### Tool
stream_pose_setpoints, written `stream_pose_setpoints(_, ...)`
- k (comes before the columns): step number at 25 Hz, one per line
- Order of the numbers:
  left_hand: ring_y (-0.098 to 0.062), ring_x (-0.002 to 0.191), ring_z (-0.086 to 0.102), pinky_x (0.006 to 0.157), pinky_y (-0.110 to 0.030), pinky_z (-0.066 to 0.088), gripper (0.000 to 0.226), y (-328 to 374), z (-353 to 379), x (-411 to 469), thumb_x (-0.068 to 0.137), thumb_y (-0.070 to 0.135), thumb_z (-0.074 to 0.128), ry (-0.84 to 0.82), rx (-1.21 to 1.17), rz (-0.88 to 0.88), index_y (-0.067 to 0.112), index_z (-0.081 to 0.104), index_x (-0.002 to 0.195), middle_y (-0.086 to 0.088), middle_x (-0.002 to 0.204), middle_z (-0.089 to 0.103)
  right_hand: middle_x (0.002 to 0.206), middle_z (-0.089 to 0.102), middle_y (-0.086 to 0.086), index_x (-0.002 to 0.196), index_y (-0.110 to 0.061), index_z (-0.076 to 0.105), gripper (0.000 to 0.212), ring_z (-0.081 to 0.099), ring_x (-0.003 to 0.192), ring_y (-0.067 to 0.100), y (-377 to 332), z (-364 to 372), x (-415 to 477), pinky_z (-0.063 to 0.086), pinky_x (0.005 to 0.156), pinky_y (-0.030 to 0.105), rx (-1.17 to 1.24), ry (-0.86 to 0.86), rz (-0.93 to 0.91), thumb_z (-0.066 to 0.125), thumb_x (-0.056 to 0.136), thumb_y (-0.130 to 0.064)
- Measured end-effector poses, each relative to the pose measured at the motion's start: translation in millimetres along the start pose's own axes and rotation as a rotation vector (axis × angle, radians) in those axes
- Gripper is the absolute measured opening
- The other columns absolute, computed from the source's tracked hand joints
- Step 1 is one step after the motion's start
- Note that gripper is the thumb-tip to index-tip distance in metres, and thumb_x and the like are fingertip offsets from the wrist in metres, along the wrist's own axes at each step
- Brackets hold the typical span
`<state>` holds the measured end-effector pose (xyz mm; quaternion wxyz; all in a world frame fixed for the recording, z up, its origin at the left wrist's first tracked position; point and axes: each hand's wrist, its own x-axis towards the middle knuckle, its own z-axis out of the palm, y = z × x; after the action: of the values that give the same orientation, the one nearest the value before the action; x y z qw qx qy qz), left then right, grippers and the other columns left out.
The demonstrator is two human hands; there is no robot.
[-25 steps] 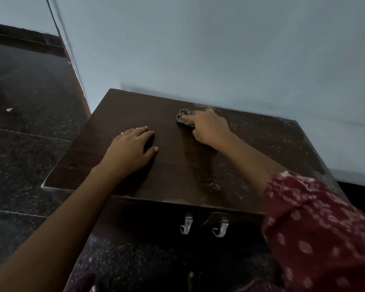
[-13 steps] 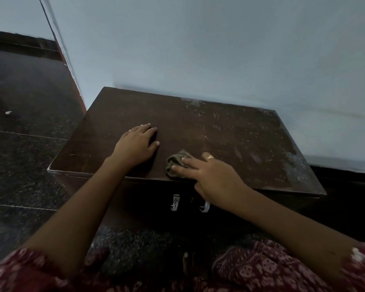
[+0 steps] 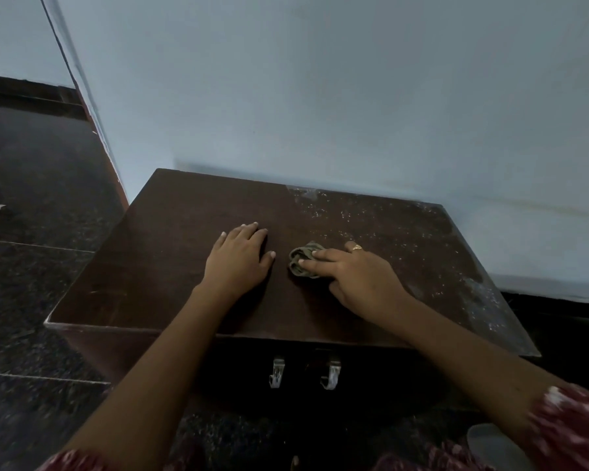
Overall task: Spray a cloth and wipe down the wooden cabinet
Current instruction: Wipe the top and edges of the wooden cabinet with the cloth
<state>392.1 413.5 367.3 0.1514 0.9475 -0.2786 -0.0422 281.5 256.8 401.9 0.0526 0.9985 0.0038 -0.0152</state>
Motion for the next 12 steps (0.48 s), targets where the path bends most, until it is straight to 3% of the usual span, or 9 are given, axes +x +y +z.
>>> stream_pose_setpoints(4,-0.019,0.145,0.022,0.119,-0.041,0.018,0.053,8.4,1.1,10.5,0.095,0.037,0.04,0.03,0.01,-0.017,0.019,0.031,0.144,-0.001,0.156,0.027,0.146,0.042,-0.009,0.138,-0.044,0.036,0.056,0.038,0.129,0.028,17.5,1.4,68.5,0.047,0.087,0.038,-0.001,0.022,0.064,0.04,0.093,-0.011)
stream_pose_setpoints(8,-0.018,0.145,0.02,0.119,-0.042,0.016,0.053,11.8,2.7,16.4,0.096,0.037,0.037,0.033,0.022,-0.026,0.021,0.027,0.146,0.0,0.157,0.024,0.133,0.053,0.008,0.133,-0.044,0.043,0.05,0.049,0.118,0.029,38.7,4.5,137.3,0.048,0.087,0.041,0.074,0.033,0.153,0.043,0.094,-0.013)
stream_pose_setpoints(12,-0.019,0.146,0.017,0.119,-0.043,0.014,0.053,11.3,4.5,17.7,0.097,0.037,0.035,0.022,0.028,-0.028,0.021,0.025,0.146,0.0,0.158,0.021,0.133,0.052,0.01,0.134,-0.04,0.045,0.048,0.048,0.12,0.03,58.0,1.3,173.5,0.044,0.092,0.041,0.109,-0.011,0.246,0.046,0.094,-0.013)
